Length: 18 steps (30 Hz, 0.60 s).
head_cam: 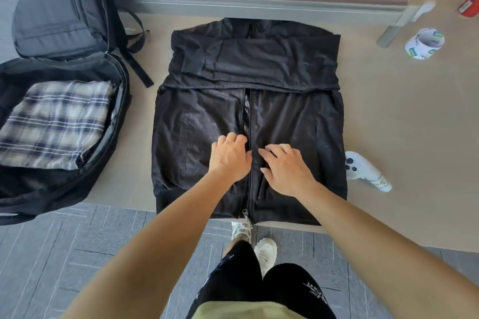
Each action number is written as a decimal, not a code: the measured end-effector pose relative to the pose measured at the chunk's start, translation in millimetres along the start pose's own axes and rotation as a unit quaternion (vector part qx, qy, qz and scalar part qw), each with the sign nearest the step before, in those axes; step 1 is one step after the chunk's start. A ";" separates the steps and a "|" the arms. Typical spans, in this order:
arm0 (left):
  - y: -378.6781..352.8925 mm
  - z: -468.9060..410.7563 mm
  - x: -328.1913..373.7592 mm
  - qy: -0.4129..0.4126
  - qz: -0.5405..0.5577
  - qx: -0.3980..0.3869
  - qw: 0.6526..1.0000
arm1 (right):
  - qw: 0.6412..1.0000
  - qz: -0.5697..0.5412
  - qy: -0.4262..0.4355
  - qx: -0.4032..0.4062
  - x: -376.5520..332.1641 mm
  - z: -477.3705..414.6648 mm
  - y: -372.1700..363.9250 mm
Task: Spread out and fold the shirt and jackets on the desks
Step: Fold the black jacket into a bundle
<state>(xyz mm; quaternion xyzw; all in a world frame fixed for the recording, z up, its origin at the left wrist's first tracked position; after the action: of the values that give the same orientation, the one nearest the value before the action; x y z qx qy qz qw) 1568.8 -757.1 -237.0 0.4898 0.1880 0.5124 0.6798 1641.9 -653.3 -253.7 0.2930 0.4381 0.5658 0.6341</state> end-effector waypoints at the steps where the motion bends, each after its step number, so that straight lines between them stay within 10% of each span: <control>1: 4.4 -12.1 0.3 0.020 -0.006 -0.003 1.000 | 0.999 0.007 -0.026 -0.025 9.0 -4.7 -5.0; 6: -0.7 -50.6 -15.3 0.116 -0.015 -0.058 0.991 | 0.995 -0.007 -0.051 -0.086 21.8 -10.3 -19.9; 14: 13.3 -60.6 0.3 0.004 0.151 -0.052 0.987 | 0.988 -0.060 -0.073 -0.119 28.2 -33.4 8.1; 18: 14.6 -65.9 -3.2 -0.001 -0.006 -0.110 0.994 | 0.982 -0.144 -0.113 -0.053 37.0 -58.2 43.5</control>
<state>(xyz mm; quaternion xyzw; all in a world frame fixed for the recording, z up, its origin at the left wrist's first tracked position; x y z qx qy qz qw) 1510.1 -728.8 -254.8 0.4113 0.1330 0.5256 0.7327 1569.3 -616.3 -250.1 0.2555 0.3704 0.4543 0.7688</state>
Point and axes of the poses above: each hand's wrist, its own z-axis away from the middle knuckle, its own y-axis out of the back of the hand, x = y × z, the point moved 10 cm from there along -z, towards the middle knuckle, and after that the axes turned 14 degrees about -x, right-handed, at the moved point
